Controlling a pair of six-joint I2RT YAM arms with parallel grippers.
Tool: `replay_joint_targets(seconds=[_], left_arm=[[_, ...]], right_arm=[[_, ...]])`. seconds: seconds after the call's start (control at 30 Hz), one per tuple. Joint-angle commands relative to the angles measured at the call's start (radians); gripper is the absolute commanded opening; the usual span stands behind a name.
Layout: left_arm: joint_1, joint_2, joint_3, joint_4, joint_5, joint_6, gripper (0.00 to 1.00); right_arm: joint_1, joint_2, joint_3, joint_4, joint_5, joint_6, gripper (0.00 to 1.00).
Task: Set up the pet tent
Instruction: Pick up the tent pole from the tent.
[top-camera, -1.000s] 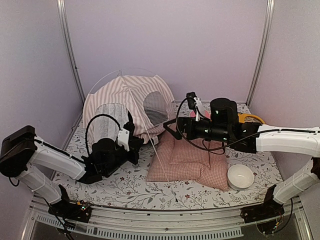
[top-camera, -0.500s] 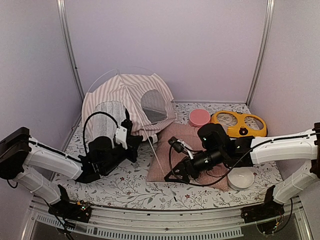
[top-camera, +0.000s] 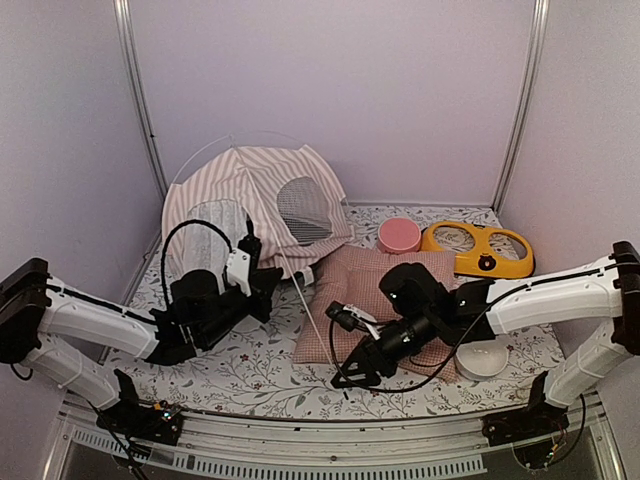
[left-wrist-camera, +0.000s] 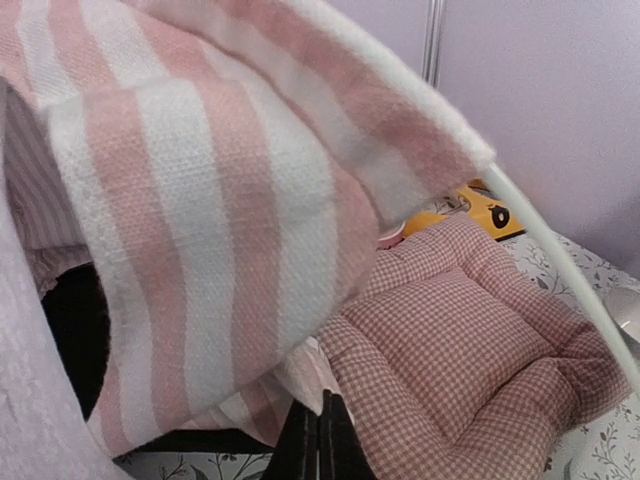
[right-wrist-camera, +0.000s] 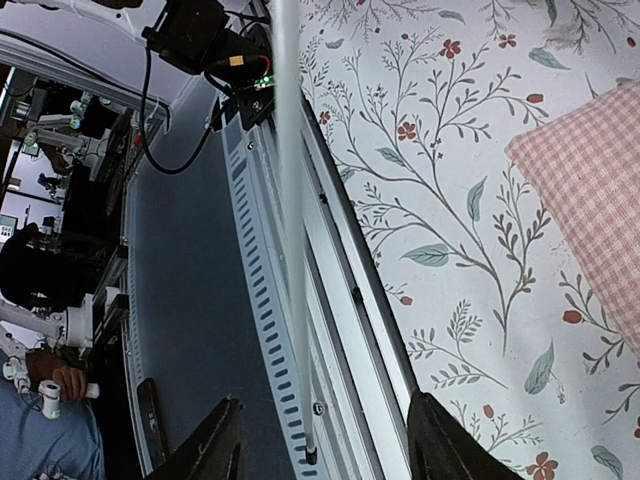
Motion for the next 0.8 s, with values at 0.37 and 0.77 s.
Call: replay_joint_targets(seconds=[0.37, 0.77], left_arm=[[0.003, -0.058, -0.025, -0.012, -0.001, 0.006, 0.00], [0.002, -0.073, -0.047, -0.007, 0.011, 0.026, 0.00]], right_arm=[[-0.001, 0.069, 0.158, -0.051, -0.026, -0.034, 0.38], [-0.021, 0.111, 0.251, -0.064, -0.123, -0.038, 0.00]])
